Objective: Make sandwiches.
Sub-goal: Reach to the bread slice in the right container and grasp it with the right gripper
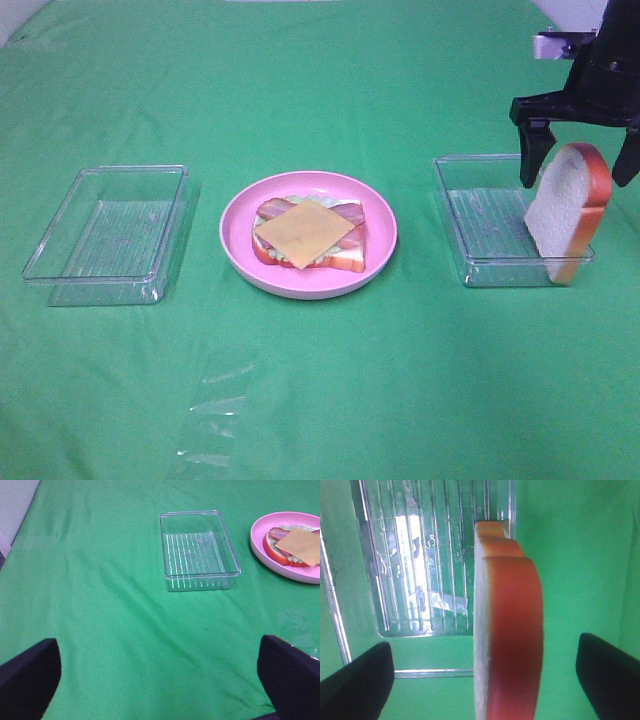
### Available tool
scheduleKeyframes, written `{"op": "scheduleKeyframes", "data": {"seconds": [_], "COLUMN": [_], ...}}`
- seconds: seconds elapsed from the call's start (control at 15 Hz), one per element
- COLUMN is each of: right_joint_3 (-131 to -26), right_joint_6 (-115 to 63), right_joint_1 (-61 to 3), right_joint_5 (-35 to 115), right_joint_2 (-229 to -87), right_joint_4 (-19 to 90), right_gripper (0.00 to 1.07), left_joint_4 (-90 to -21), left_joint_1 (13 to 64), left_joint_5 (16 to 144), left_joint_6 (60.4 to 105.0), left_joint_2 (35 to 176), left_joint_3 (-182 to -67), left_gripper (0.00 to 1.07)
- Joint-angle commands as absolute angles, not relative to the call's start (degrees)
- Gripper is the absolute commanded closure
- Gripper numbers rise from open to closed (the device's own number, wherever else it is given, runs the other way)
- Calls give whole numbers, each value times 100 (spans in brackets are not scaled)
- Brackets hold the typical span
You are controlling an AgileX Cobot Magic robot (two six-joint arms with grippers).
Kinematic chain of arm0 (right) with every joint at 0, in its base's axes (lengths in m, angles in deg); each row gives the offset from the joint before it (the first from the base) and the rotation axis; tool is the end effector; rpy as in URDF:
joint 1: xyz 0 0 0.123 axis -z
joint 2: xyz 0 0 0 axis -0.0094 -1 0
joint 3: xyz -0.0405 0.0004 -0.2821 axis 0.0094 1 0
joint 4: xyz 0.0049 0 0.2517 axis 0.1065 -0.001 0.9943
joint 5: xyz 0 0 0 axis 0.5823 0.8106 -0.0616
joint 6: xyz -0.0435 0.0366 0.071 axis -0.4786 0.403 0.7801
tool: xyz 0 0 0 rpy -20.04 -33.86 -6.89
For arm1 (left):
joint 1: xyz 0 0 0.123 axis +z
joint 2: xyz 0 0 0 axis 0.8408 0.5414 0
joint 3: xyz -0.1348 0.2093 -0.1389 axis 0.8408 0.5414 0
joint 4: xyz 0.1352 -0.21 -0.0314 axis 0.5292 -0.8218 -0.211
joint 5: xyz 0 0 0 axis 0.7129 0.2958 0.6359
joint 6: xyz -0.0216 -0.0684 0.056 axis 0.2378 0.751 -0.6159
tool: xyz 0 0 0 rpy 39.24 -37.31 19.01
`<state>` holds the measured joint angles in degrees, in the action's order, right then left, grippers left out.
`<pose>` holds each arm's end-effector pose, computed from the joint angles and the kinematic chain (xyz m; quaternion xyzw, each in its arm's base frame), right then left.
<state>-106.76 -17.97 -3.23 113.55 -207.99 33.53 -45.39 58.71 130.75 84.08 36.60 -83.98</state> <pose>0.4180 0.0170 0.2085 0.0015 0.9996 -0.0134 0.0243 -0.0092 -0.0070 0.2817 0.0094 0.8507 -0.0240 0.5251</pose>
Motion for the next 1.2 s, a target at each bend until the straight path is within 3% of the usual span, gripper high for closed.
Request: {"op": "scheduleKeyframes", "data": {"seconds": [0.07,0.2,0.4,0.87,0.93,1.07,1.2], "right_joint_3": [-10647,-10647,-10647,-10647,-10647,-10647,-10647], "right_joint_6": [-1866,-1946,-1940,-1940,-1917,-1797,-1808], "right_joint_1": [-312,-312,-312,-323,-323,-323,-323], "right_joint_5": [11968,11945,11962,11974,11974,11974,11974], "right_joint_2": [-20965,-20971,-20971,-20971,-20971,-20971,-20965], "right_joint_4": [3330,3330,3273,3187,3187,3158,3187], "right_gripper": [14,24,55,59,65,106,107], "left_joint_4": [-4562,-4562,-4562,-4562,-4562,-4562,-4562], "left_joint_1": [5888,5888,5888,5888,5888,5888,5888], "left_joint_5": [13052,13052,13052,13052,13052,13052,13052], "left_joint_6": [8431,8431,8431,8431,8431,8431,8431], "left_joint_2": [3557,3557,3557,3557,3557,3557,3557], "left_joint_3": [-8380,-8380,-8380,-8380,-8380,-8380,-8380], "left_gripper": [7,7,7,7,7,7,7]}}
